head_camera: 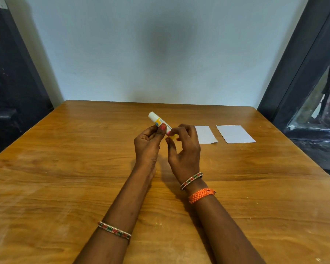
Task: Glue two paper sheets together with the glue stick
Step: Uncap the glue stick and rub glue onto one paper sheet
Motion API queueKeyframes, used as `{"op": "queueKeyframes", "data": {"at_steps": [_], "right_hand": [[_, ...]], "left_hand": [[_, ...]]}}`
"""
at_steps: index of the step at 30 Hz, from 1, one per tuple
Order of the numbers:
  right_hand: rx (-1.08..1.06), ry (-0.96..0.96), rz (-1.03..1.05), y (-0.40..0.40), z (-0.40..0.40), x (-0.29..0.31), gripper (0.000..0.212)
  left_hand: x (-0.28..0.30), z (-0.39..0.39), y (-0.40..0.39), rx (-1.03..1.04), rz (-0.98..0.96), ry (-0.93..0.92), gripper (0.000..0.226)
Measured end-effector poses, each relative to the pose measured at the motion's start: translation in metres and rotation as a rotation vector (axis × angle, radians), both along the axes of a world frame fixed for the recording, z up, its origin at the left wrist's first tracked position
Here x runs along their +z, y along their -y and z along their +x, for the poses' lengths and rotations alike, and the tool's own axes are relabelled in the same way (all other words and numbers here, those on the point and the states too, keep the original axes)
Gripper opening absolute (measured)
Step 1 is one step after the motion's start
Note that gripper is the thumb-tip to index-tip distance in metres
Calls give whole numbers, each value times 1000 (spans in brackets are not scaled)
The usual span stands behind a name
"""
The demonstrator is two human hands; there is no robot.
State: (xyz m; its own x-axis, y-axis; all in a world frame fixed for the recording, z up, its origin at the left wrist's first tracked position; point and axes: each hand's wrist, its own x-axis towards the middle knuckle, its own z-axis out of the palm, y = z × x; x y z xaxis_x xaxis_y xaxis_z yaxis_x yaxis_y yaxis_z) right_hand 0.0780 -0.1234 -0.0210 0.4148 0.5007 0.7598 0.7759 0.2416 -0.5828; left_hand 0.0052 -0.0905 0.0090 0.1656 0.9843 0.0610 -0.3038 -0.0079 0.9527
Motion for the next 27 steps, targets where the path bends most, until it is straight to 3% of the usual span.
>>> {"op": "queueKeyframes", "data": {"at_steps": [5, 12, 15, 20, 23, 27], "right_hand": [[51, -68, 83, 1, 1, 3, 25], [147, -468, 102, 6, 1, 10, 7], [78, -337, 66, 7, 6, 10, 7], [-5, -37, 2, 3, -1, 3, 27], [-9, 2, 20, 1, 0, 2, 38], [-6, 88, 28, 4, -1, 2, 27]], "left_hand": [[-1, 1, -2, 0, -13, -13, 30], [-2, 1, -4, -45, -15, -9, 33], [-2, 2, -2, -43, 0, -11, 34], [-2, 0, -3, -1, -29, 23, 29], [-1, 1, -3, 21, -33, 17, 27], [0, 1, -1, 26, -29, -10, 25]]}}
